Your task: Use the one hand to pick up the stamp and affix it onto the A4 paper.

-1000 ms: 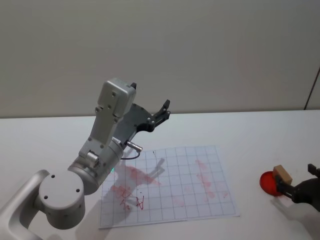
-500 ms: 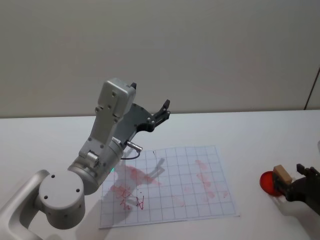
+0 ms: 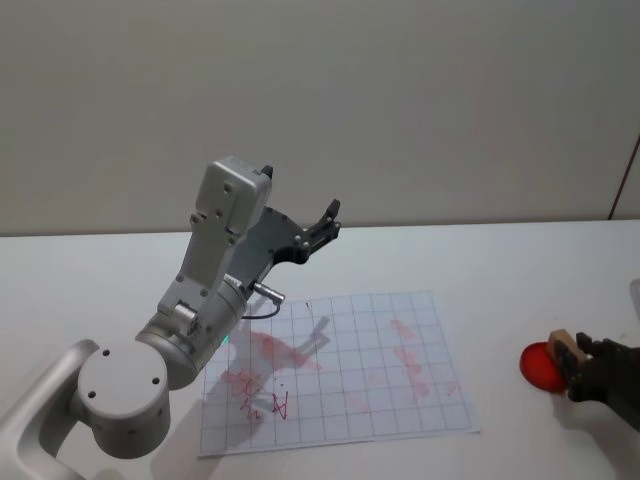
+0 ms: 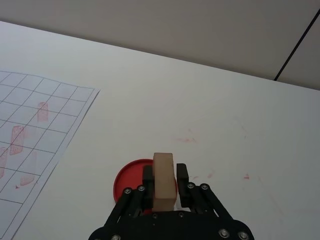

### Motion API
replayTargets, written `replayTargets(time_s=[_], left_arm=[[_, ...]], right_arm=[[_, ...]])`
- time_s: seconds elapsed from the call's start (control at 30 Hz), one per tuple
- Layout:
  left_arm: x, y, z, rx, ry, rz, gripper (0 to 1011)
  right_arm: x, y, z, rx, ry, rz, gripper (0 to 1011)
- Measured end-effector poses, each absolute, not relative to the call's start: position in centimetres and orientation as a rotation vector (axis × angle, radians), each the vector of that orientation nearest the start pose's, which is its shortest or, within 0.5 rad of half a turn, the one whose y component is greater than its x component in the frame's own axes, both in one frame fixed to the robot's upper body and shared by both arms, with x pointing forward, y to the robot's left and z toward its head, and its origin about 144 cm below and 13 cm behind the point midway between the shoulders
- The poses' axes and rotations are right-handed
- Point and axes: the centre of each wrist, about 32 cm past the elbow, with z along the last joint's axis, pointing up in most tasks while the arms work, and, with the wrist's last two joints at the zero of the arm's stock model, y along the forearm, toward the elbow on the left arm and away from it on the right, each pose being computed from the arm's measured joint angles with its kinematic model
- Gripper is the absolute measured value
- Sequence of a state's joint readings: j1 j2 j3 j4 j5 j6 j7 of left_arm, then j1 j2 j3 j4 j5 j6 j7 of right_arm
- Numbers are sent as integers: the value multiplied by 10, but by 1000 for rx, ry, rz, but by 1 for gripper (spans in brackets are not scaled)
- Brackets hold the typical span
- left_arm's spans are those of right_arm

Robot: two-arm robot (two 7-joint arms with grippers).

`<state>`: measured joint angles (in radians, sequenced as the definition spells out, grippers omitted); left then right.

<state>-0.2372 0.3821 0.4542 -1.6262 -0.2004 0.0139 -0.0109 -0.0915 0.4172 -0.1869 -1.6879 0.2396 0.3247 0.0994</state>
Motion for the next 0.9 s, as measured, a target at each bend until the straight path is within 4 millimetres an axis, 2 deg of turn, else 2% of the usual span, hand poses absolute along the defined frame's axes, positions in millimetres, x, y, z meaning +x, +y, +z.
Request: replayTargets(time_s=[0.17,0.57,0.9], left_arm=[[492,198,1204,61,-268,1124,1001],[492,198,1204,61,-268,1124,1001],[492,198,1204,61,-268,1124,1001]], right_arm=[[427,-278,1146,-412,151,-1254,212],[429,-276,1147,-391,141,-1243,212],[435,-264,1161,-260,106,-1176,212]])
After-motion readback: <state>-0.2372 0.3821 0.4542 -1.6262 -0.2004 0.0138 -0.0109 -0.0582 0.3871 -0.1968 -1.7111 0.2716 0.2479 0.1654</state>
